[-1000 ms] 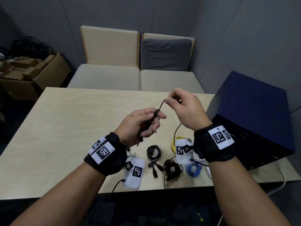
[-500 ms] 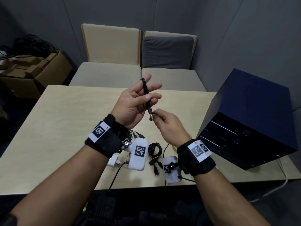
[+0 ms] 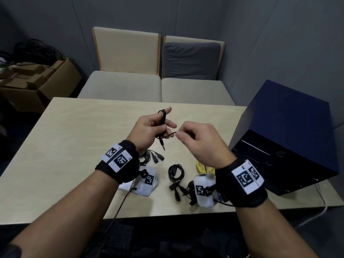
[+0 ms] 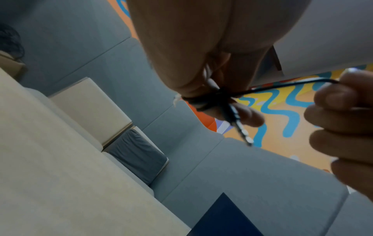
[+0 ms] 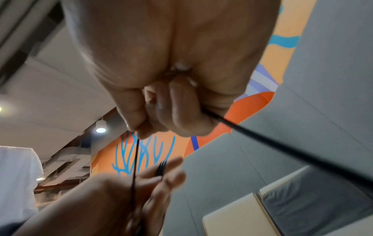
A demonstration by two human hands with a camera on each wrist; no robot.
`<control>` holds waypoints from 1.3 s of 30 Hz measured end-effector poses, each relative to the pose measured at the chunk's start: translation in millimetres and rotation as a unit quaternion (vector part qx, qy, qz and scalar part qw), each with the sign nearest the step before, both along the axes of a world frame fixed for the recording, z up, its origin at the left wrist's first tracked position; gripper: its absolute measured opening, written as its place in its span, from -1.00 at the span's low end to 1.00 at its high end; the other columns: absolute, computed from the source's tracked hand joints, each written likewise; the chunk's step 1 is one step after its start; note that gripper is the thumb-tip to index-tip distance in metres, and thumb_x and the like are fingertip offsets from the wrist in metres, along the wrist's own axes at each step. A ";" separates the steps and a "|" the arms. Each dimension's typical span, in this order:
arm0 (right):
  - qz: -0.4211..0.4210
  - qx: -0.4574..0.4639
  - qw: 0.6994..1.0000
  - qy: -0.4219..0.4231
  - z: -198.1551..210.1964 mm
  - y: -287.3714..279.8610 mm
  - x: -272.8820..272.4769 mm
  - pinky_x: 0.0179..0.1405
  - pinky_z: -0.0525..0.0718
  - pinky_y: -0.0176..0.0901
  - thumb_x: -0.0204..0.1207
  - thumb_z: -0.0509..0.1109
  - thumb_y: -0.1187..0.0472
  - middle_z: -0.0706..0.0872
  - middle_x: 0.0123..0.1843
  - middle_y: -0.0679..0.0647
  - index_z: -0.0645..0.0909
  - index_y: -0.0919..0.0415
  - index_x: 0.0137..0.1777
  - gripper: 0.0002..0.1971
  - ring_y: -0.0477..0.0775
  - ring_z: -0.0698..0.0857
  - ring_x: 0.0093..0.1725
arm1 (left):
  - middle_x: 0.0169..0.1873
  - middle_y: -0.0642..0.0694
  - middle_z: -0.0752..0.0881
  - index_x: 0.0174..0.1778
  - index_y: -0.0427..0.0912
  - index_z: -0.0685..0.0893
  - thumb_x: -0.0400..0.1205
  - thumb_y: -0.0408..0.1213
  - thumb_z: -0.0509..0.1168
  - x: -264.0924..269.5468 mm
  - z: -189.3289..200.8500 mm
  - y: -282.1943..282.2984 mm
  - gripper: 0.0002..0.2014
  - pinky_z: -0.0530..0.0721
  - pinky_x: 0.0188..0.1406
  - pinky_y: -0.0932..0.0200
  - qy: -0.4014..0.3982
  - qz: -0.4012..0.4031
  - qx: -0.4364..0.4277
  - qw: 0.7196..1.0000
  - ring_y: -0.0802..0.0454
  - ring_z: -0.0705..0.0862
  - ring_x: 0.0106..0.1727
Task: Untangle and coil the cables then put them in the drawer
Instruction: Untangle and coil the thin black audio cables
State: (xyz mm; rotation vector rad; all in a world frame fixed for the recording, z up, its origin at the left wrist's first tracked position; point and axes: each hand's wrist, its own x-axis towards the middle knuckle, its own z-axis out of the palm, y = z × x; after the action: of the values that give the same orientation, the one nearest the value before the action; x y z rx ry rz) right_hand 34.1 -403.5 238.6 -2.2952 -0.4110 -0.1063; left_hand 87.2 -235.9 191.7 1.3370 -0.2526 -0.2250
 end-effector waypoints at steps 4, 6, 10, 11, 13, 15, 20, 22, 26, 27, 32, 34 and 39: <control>-0.005 -0.003 1.000 -0.027 16.9 -8.2 10.0 -0.46 0.34 -0.35 0.60 0.38 0.18 0.56 -0.52 -0.24 0.64 0.14 -0.25 -0.81 -0.17 0.47 -0.46 | -0.26 -0.10 0.79 0.38 -0.14 0.53 0.59 -0.35 0.19 -9.6 0.9 0.6 -0.59 0.58 -0.42 0.26 0.017 -0.054 0.022 0.998 0.01 0.66 -0.47; -0.007 -0.011 0.999 -0.041 21.7 -10.8 16.4 -0.43 0.35 -0.41 0.60 0.38 0.18 0.54 -0.52 -0.23 0.64 0.16 -0.25 -0.81 -0.21 0.49 -0.43 | -0.29 -0.15 0.78 0.28 -0.14 0.62 0.56 -0.29 0.15 -14.2 2.2 -1.5 -0.63 0.49 -0.53 0.28 0.021 -0.076 0.027 0.997 0.02 0.59 -0.56; -0.016 -0.021 0.998 -0.056 27.8 -12.3 29.2 -0.41 0.39 -0.41 0.59 0.40 0.13 0.52 -0.49 -0.15 0.58 0.04 -0.28 -0.80 -0.22 0.50 -0.42 | -0.40 -0.24 0.74 0.19 -0.17 0.67 0.54 -0.28 0.10 -21.3 3.4 -5.8 -0.63 0.32 -0.66 0.31 0.048 -0.099 -0.001 0.994 0.07 0.39 -0.68; -0.020 -0.018 0.998 -0.057 28.9 -12.3 32.3 -0.40 0.40 -0.41 0.59 0.40 0.13 0.52 -0.49 -0.14 0.57 0.06 -0.28 -0.80 -0.22 0.50 -0.41 | -0.42 -0.25 0.71 0.19 -0.21 0.67 0.53 -0.27 0.09 -23.1 4.2 -7.0 -0.62 0.29 -0.67 0.32 0.054 -0.104 -0.020 0.993 0.09 0.35 -0.69; -0.037 -0.005 0.998 -0.053 28.4 -12.5 39.0 -0.42 0.38 -0.43 0.61 0.38 0.13 0.48 -0.49 -0.13 0.53 0.09 -0.31 -0.76 -0.22 0.46 -0.43 | -0.47 -0.25 0.67 0.19 -0.28 0.66 0.54 -0.27 0.07 -27.2 6.5 -9.3 -0.60 0.24 -0.66 0.31 0.066 -0.112 -0.066 0.989 0.12 0.29 -0.71; -0.056 0.024 0.997 -0.038 24.3 -13.3 45.3 -0.45 0.35 -0.41 0.61 0.37 0.13 0.41 -0.49 -0.11 0.46 0.05 -0.36 -0.70 -0.20 0.41 -0.47 | -0.48 -0.22 0.65 0.21 -0.33 0.64 0.56 -0.29 0.07 -31.2 10.2 -12.1 -0.61 0.20 -0.64 0.30 0.064 -0.115 -0.111 0.985 0.16 0.27 -0.71; -0.075 0.083 0.994 -0.008 3.4 -13.4 51.1 -0.49 0.27 -0.33 0.64 0.33 0.10 0.34 -0.51 -0.11 0.54 0.19 -0.32 -0.70 -0.18 0.32 -0.51 | -0.43 -0.10 0.61 0.26 -0.31 0.60 0.60 -0.38 0.13 -33.9 19.5 -15.2 -0.67 0.14 -0.49 0.24 0.047 -0.071 -0.178 0.980 0.22 0.34 -0.65; -0.078 0.093 0.993 -0.003 -4.3 -10.5 50.5 -0.47 0.29 -0.30 0.66 0.31 0.10 0.38 -0.51 -0.13 0.58 0.26 -0.24 -0.71 -0.17 0.34 -0.49 | -0.42 -0.07 0.61 0.26 -0.30 0.60 0.61 -0.42 0.16 -32.6 24.6 -16.7 -0.69 0.20 -0.49 0.30 0.053 -0.055 -0.198 0.977 0.21 0.37 -0.61; -0.081 0.113 0.990 -0.011 -17.0 -3.0 48.3 -0.40 0.34 -0.35 0.66 0.28 0.18 0.53 -0.52 -0.30 0.58 0.08 -0.22 -0.80 -0.23 0.44 -0.46 | -0.42 -0.02 0.62 0.27 -0.30 0.55 0.65 -0.43 0.12 -23.8 34.7 -20.9 -0.71 0.48 -0.50 0.40 0.103 0.003 -0.252 0.962 0.22 0.48 -0.55; -0.073 0.115 0.991 -0.014 -20.6 0.6 46.3 -0.35 0.37 -0.39 0.66 0.27 0.22 0.57 -0.47 -0.37 0.58 0.06 -0.19 -0.82 -0.27 0.49 -0.41 | -0.41 -0.03 0.64 0.27 -0.30 0.55 0.68 -0.44 0.09 -21.5 37.1 -21.0 -0.72 0.52 -0.48 0.41 0.109 0.013 -0.265 0.958 0.22 0.52 -0.53; -0.046 0.107 0.993 0.021 -42.2 18.2 25.0 -0.28 0.44 -0.38 0.65 0.27 0.25 0.65 -0.38 -0.30 0.63 0.10 -0.08 -0.87 -0.26 0.55 -0.35 | -0.36 -0.07 0.70 0.29 -0.26 0.51 0.72 -0.49 0.06 -9.8 45.7 -20.2 -0.74 0.65 -0.37 0.34 0.086 0.065 -0.276 0.955 0.13 0.67 -0.38; -0.021 0.054 0.998 0.038 -47.5 23.9 14.9 -0.17 0.54 -0.20 0.65 0.27 0.24 0.74 -0.24 -0.08 0.66 0.17 -0.06 -0.87 -0.10 0.62 -0.25 | -0.33 -0.07 0.74 0.29 -0.24 0.50 0.72 -0.50 0.08 -2.5 45.0 -17.7 -0.74 0.70 -0.28 0.30 0.066 0.097 -0.255 0.960 0.09 0.73 -0.32; 0.054 -0.063 0.995 0.056 -39.4 27.3 -2.8 -0.17 0.51 -0.04 0.67 0.25 0.15 0.68 -0.27 0.03 0.63 0.21 -0.05 -0.82 0.05 0.56 -0.22 | -0.19 -0.17 0.74 0.39 -0.27 0.47 0.70 -0.55 0.12 8.8 31.4 -9.4 -0.67 0.76 0.02 0.07 0.007 0.136 -0.129 0.982 0.01 0.77 -0.22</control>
State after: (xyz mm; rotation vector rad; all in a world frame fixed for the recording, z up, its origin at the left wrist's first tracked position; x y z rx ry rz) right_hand 31.3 -376.2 199.2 -2.3837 -0.4949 0.1064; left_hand 96.0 -245.3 223.1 1.0971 -0.0819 0.0282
